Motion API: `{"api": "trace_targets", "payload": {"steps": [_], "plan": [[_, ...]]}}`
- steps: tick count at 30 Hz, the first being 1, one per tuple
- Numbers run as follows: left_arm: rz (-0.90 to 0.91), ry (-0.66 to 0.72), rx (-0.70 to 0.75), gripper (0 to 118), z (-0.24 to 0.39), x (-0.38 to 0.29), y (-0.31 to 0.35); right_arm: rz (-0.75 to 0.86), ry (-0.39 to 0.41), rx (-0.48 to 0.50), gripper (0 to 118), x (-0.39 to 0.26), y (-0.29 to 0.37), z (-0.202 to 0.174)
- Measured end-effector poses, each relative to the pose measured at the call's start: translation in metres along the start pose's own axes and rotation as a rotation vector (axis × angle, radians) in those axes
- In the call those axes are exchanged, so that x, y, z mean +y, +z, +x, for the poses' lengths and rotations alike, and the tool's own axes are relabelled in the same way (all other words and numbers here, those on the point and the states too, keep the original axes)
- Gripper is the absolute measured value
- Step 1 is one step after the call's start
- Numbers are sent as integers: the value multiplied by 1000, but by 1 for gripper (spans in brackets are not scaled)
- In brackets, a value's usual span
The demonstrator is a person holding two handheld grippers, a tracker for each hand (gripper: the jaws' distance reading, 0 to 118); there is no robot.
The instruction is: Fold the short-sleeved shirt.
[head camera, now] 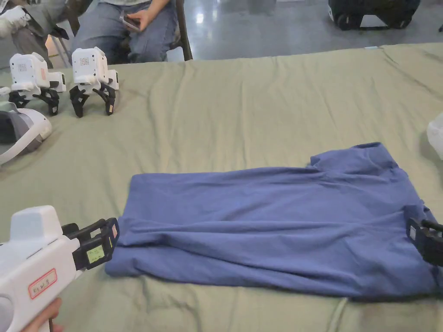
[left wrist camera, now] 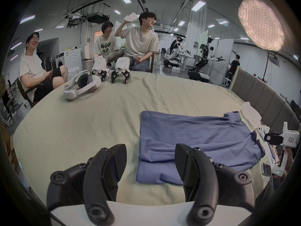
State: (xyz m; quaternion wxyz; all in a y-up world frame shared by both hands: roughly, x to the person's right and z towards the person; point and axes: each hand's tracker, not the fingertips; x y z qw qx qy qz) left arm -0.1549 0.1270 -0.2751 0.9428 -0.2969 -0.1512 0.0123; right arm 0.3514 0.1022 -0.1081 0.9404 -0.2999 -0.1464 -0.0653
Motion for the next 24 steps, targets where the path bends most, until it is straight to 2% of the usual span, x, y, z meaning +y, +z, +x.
{"api": "trace_targets", "payload": {"steps": [5, 7, 11, 12, 16, 18, 19, 24], "plan": [[54, -17, -6, 64, 7, -9, 37, 31, 48, 25, 59, -8, 35, -11], [68, 20, -49, 63, 3, -14, 48, 43, 44, 40, 53, -13, 49, -15], [83, 40, -65, 48, 6, -27, 70, 68, 89, 32, 43, -25, 71, -26], [85, 41, -69, 45, 6, -30, 76, 70, 90, 32, 36, -30, 72, -24], [61, 85, -112, 43, 3, -39, 93, 73, 69, 51, 21, -43, 86, -29], [66, 77, -112, 35, 5, -42, 100, 75, 59, 52, 5, -48, 94, -32], [65, 60, -107, 31, 5, -43, 103, 80, 55, 52, 5, -52, 97, -34], [61, 13, -99, 26, 4, -48, 117, 82, 65, 64, 5, -58, 109, -40]]}}
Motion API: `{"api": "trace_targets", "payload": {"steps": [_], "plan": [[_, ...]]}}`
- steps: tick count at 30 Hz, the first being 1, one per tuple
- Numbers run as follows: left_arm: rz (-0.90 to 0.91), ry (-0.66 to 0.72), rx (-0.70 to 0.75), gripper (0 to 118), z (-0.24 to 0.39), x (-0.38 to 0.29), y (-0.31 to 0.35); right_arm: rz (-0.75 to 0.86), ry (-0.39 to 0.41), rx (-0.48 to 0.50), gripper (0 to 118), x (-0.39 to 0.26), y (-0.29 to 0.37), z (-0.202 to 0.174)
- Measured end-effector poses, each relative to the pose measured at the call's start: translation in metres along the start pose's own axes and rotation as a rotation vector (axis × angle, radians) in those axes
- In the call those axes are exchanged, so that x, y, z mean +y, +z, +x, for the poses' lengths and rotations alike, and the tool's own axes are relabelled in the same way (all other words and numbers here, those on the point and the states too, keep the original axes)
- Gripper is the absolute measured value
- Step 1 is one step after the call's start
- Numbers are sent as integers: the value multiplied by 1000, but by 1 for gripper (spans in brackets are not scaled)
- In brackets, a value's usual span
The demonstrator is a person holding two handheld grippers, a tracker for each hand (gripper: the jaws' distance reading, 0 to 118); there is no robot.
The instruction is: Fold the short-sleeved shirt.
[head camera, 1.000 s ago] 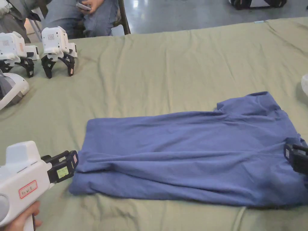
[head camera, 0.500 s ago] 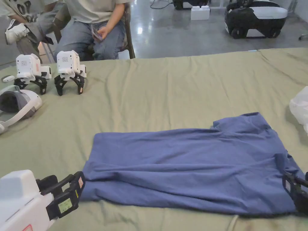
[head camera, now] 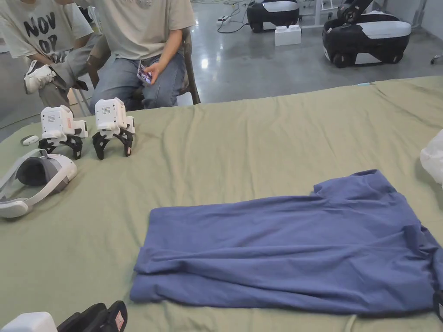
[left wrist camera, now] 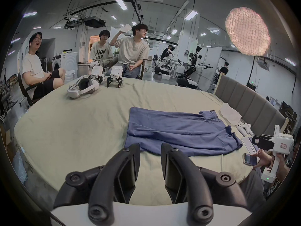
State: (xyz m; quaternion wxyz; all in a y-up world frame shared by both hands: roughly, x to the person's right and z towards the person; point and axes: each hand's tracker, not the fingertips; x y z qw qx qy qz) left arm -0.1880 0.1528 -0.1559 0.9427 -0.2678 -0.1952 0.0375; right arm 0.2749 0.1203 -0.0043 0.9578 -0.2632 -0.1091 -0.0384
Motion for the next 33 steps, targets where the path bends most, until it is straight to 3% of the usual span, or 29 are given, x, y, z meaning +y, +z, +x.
{"api": "trace_targets", "payload": {"steps": [7, 13, 14, 18, 22, 24, 33], "plan": [[17, -42, 14, 0, 10, -10, 20, 6, -27, 17, 2, -2, 18, -9], [9, -82, 4, 1, 15, -18, 23, 8, -54, 17, 1, -4, 22, -9], [4, -82, 4, 3, 14, -17, 20, 8, -56, 15, 1, -3, 22, -9], [-4, -58, -11, 37, 9, -10, 13, 13, -57, 12, 1, -2, 23, -10], [-15, -67, -8, 49, 5, -2, -3, 9, -69, 16, 1, -1, 22, -10], [-24, -82, 6, 66, 2, 3, -15, 11, -72, 14, 1, -1, 22, -10], [-103, -45, 34, 75, -23, 5, -94, -9, -85, -9, 1, 0, 20, -5]]}}
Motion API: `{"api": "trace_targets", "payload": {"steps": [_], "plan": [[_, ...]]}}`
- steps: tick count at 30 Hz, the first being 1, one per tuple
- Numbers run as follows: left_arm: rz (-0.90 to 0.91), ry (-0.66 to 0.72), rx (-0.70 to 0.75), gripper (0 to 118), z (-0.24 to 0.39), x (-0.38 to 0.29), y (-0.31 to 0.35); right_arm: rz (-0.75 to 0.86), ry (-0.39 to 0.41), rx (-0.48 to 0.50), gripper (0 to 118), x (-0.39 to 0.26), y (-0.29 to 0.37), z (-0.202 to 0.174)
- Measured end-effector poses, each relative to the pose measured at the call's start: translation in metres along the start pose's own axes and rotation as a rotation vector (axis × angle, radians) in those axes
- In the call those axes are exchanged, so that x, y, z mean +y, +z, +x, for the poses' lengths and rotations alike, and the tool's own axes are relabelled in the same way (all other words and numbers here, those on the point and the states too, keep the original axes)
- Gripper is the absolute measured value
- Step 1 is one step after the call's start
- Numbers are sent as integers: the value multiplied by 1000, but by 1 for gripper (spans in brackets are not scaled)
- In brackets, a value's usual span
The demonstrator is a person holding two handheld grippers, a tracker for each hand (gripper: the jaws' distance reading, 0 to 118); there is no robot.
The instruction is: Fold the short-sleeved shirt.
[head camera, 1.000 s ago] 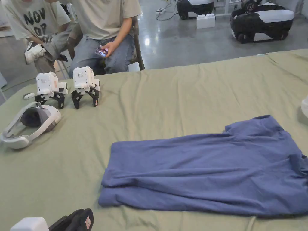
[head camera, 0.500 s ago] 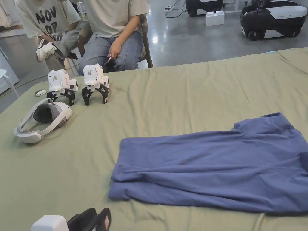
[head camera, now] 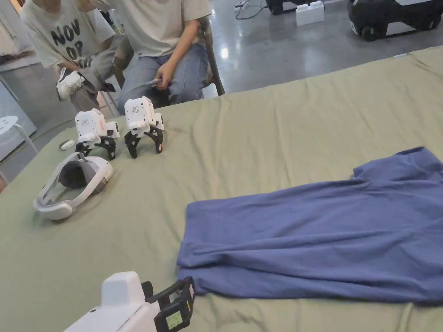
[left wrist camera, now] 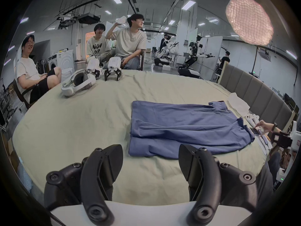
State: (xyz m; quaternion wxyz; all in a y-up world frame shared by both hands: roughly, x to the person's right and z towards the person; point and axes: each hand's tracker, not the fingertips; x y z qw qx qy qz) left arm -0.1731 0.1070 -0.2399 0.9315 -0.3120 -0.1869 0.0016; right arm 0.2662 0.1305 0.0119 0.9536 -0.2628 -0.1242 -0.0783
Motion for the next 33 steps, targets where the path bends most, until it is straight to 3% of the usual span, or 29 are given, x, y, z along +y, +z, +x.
{"api": "trace_targets", "payload": {"steps": [17, 21, 24, 31, 32, 33], "plan": [[-157, 43, 59, 73, -22, -18, -105, -92, -59, -71, 1, -14, -10, 17], [-176, 30, 61, 36, -17, -21, -113, -100, -60, -79, 1, -14, -10, 16], [-193, 4, 75, 36, -11, -25, -121, -107, -68, -81, 1, -15, -12, 18], [-207, 13, 80, 20, -8, -29, -127, -93, -83, -79, 3, -4, -26, 27], [-216, 15, 83, 19, -8, -28, -129, -80, -82, -85, 8, 0, -30, 29], [-219, 17, 85, 19, -7, -27, -129, -72, -83, -83, 20, 5, -34, 32]]}}
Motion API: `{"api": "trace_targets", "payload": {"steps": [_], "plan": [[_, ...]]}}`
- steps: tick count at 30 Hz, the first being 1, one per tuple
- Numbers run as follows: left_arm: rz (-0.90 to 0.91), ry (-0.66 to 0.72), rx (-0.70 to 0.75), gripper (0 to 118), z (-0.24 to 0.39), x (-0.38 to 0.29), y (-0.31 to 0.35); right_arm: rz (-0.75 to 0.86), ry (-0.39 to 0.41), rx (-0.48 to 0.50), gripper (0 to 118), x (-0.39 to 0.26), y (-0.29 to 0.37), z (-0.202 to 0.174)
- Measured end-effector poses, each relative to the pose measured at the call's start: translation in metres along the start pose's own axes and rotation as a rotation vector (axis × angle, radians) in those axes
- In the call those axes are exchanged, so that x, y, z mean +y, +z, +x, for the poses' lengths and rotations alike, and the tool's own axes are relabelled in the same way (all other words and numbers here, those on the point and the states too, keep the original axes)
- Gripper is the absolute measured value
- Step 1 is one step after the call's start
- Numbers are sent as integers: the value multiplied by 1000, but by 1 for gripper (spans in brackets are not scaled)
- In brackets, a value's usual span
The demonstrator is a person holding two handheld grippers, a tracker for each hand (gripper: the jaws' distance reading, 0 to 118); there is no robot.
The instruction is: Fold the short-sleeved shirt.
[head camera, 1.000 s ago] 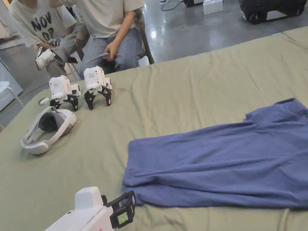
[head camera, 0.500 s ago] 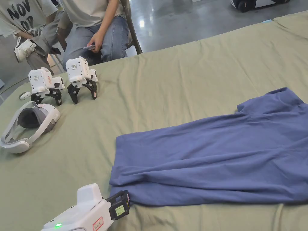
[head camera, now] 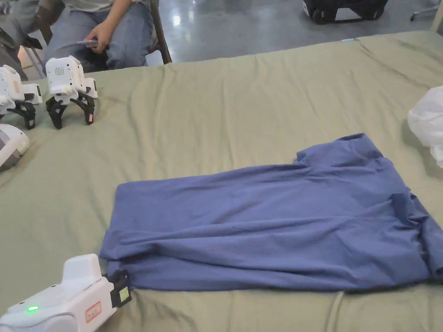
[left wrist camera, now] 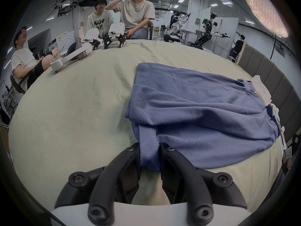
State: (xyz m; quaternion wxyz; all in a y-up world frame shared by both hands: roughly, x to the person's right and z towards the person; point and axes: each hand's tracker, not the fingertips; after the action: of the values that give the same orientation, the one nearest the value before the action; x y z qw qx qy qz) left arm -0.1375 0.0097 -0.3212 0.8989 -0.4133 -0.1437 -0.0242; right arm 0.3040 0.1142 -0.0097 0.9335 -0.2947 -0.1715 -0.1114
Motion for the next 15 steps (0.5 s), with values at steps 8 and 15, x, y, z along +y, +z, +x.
{"api": "trace_targets", "payload": {"steps": [8, 15], "plan": [[-23, 39, 4, 19, -1, 4, 1, 13, -30, -2, 63, 31, -61, 20], [-29, 34, -1, 19, -2, 4, -1, -65, -83, -65, 63, 23, -121, 43]]}}
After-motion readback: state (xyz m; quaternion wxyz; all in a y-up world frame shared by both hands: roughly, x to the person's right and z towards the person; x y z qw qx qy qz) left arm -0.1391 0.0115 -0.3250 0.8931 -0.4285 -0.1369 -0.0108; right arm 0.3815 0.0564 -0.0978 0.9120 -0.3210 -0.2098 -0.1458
